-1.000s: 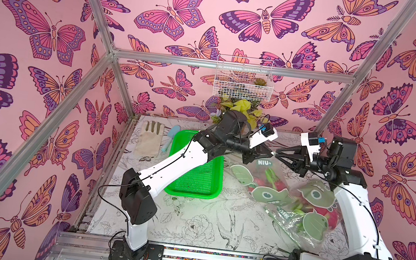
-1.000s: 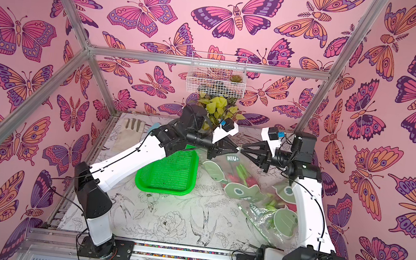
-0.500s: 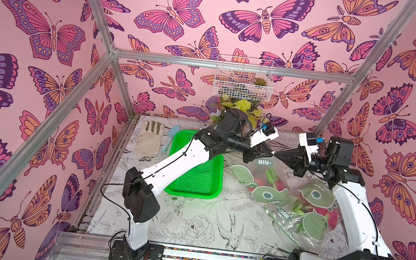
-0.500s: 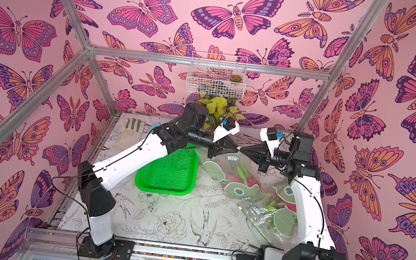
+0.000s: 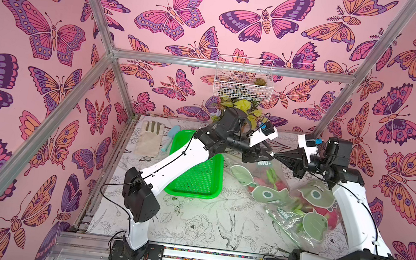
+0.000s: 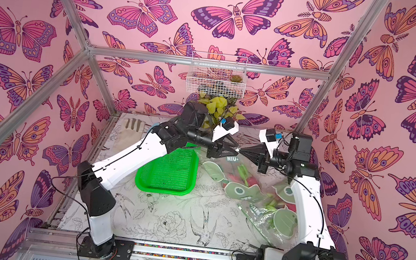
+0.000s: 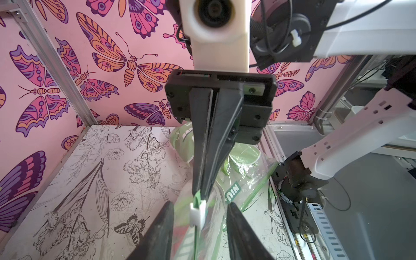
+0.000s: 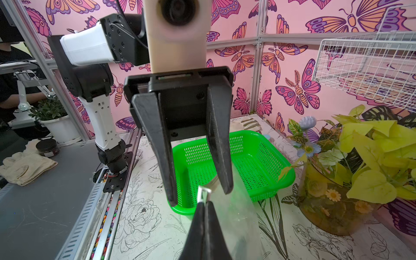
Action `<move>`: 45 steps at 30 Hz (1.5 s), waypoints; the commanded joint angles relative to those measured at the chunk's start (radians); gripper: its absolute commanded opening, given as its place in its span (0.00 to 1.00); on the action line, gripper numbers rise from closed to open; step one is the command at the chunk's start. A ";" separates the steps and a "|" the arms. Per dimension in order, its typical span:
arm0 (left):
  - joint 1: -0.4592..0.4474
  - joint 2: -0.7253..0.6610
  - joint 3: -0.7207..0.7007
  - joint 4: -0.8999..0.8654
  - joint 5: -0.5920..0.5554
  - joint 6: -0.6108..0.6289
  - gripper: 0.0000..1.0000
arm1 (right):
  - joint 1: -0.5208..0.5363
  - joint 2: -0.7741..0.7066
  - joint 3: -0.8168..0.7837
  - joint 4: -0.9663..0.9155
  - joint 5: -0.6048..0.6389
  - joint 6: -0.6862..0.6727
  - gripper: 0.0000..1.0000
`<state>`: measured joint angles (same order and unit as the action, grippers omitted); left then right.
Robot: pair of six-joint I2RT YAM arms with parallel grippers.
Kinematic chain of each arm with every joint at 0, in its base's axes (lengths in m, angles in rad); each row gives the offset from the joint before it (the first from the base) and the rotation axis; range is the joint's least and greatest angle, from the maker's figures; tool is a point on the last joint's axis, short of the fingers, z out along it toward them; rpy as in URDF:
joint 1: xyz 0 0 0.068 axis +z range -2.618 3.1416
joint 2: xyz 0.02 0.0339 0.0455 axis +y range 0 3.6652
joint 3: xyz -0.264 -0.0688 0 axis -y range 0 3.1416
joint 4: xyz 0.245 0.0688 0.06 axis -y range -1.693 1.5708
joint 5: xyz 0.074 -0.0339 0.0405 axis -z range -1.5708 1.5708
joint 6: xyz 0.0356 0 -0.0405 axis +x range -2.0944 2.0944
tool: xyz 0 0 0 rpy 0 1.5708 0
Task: Open the zip-top bag and take out the dragon fruit
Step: Unzip the zipper on the zipper food storage bag.
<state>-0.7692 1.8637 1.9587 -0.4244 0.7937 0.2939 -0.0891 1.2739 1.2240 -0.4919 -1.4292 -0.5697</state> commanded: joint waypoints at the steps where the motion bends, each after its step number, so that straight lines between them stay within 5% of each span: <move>1: 0.013 0.035 0.051 -0.029 0.070 -0.013 0.36 | 0.008 -0.013 0.009 -0.032 -0.008 -0.026 0.00; 18: 0.018 0.078 0.101 -0.079 0.116 -0.022 0.25 | 0.009 -0.021 0.012 -0.050 0.012 -0.051 0.00; 29: 0.027 0.084 0.095 -0.088 0.125 -0.021 0.00 | 0.008 -0.031 0.014 -0.030 0.030 -0.045 0.00; 45: 0.049 0.058 -0.019 -0.092 0.115 0.011 0.00 | -0.008 -0.065 -0.029 0.166 0.050 0.114 0.00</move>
<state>-0.7395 1.9316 1.9907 -0.4431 0.9062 0.2825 -0.0845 1.2415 1.1862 -0.3985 -1.3617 -0.4873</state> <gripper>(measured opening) 0.091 0.052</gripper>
